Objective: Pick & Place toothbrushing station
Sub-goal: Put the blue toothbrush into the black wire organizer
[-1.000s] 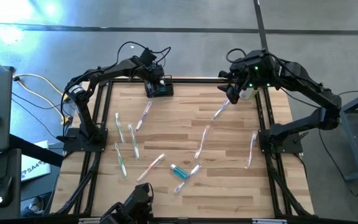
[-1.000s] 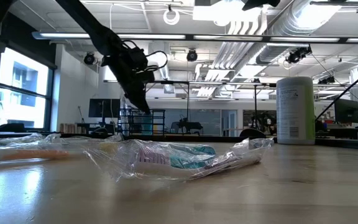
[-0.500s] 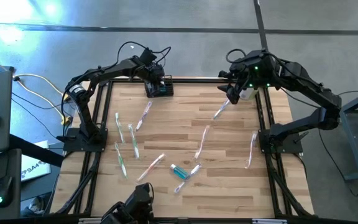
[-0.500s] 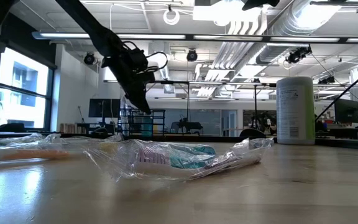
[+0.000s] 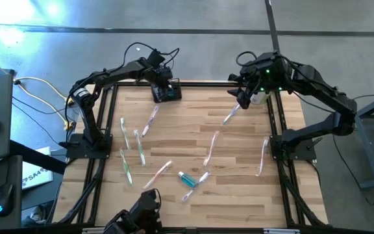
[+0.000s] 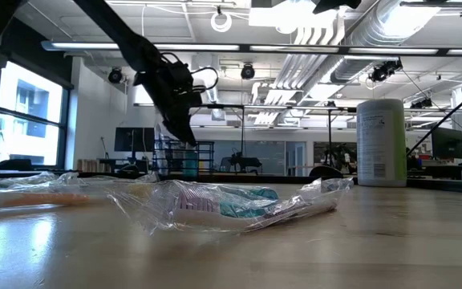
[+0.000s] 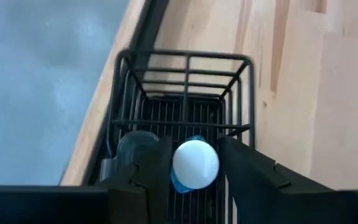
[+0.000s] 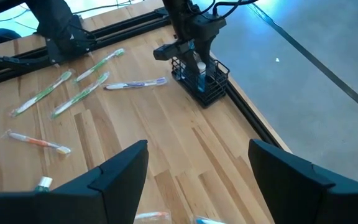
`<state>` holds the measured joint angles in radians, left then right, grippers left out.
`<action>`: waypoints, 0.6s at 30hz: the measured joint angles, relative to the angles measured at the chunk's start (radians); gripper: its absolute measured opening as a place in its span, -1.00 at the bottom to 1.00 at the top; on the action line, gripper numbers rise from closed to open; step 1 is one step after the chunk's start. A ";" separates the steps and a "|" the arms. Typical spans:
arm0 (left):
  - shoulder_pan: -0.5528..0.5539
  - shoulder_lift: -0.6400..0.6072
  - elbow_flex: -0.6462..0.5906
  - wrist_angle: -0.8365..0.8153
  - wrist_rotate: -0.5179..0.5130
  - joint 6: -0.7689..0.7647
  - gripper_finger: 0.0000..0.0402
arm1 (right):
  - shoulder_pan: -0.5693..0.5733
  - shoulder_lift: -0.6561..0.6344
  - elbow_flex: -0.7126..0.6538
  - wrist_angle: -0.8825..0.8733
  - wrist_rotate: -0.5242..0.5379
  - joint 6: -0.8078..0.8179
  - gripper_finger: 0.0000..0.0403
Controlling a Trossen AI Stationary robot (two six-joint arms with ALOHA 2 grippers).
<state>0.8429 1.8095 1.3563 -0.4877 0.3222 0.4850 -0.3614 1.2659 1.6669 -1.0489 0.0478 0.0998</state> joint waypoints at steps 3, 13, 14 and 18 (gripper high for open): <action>0.001 -0.001 0.015 0.004 -0.011 0.000 -0.30 | 0.000 0.000 0.000 0.000 -0.001 0.000 0.34; 0.001 -0.002 0.024 -0.054 -0.007 0.003 -0.30 | 0.000 0.000 0.000 0.000 -0.003 0.000 0.34; 0.001 -0.002 0.024 -0.055 -0.005 0.003 -0.30 | 0.000 0.000 0.000 0.000 -0.003 0.000 0.34; 0.001 -0.003 0.024 -0.067 -0.004 0.001 -0.30 | 0.000 0.000 0.000 0.000 -0.003 0.000 0.34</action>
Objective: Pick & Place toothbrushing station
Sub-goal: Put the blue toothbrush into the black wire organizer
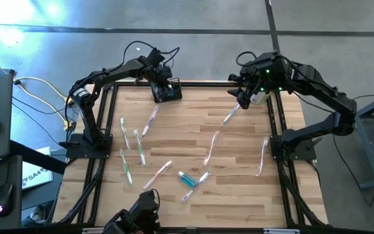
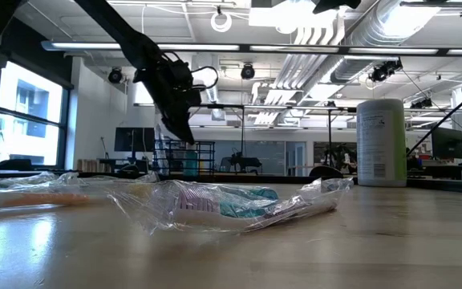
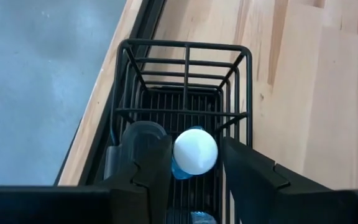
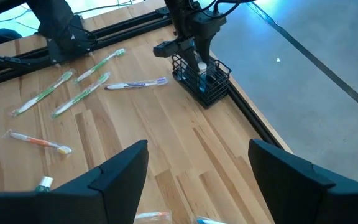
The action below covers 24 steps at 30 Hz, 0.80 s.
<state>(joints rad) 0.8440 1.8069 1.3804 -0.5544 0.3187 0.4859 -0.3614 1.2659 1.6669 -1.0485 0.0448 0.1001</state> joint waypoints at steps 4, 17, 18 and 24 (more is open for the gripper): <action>0.000 -0.001 0.001 0.005 0.000 -0.022 -0.30 | 0.000 0.000 0.000 0.000 0.000 0.000 0.34; 0.000 -0.003 0.095 -0.089 -0.023 -0.024 -0.30 | 0.000 0.000 0.000 -0.010 -0.003 0.000 0.34; 0.000 -0.003 0.120 -0.116 -0.023 -0.024 -0.30 | 0.000 0.000 0.000 -0.010 -0.003 0.000 0.34; 0.000 -0.004 0.279 -0.286 -0.049 -0.023 -0.30 | 0.000 0.000 0.000 -0.014 0.001 0.010 0.34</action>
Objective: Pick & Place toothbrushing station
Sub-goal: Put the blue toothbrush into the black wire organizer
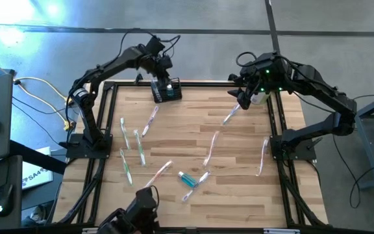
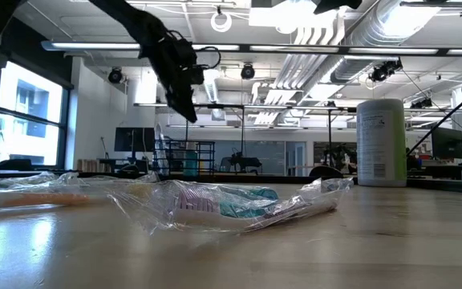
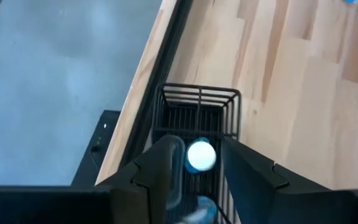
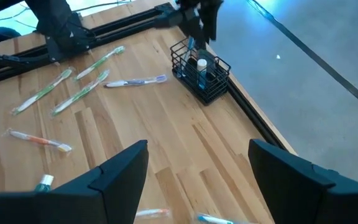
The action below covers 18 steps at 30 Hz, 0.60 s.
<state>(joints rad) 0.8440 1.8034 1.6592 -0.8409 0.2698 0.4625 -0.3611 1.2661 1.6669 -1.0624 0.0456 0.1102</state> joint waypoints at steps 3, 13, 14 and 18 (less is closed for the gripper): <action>0.000 0.000 0.085 -0.099 0.000 -0.023 -0.30 | 0.000 0.000 0.000 -0.045 -0.003 0.014 0.34; -0.010 0.000 0.288 -0.394 0.033 -0.273 -0.30 | -0.122 -0.012 -0.091 -0.233 0.005 0.352 0.34; -0.019 0.000 0.295 -0.412 0.032 -0.295 -0.30 | -0.133 -0.017 -0.123 -0.241 0.003 0.383 0.34; -0.070 -0.027 0.298 -0.465 0.033 -0.331 -0.30 | -0.150 -0.027 -0.264 -0.252 0.004 0.441 0.34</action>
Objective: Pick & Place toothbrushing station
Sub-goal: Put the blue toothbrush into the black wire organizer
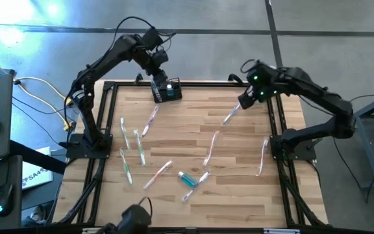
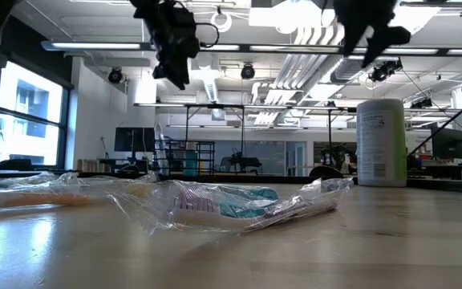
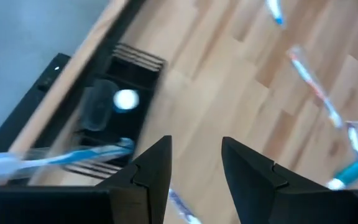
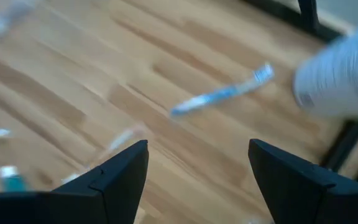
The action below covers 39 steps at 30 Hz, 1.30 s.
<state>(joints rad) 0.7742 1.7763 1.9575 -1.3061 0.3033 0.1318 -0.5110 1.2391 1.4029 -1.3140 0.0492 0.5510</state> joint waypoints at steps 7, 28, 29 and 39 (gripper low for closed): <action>-0.141 -0.051 0.000 0.003 -0.003 -0.096 -0.30 | 0.027 0.014 -0.256 0.246 -0.002 0.099 0.34; -0.601 -0.157 -0.001 -0.025 -0.424 -0.449 -0.30 | -0.035 0.028 -0.673 0.769 0.193 0.455 0.34; -0.612 -0.157 -0.001 -0.025 -0.425 -0.453 -0.30 | -0.036 0.028 -0.683 0.768 0.202 0.468 0.34; -0.650 -0.157 -0.003 -0.048 -0.427 -0.450 -0.30 | -0.035 0.044 -0.719 0.864 0.168 0.608 0.34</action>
<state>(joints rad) 0.1246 1.6192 1.9541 -1.3545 -0.1235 -0.3180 -0.5461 1.2833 0.6838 -0.4504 0.2173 1.1586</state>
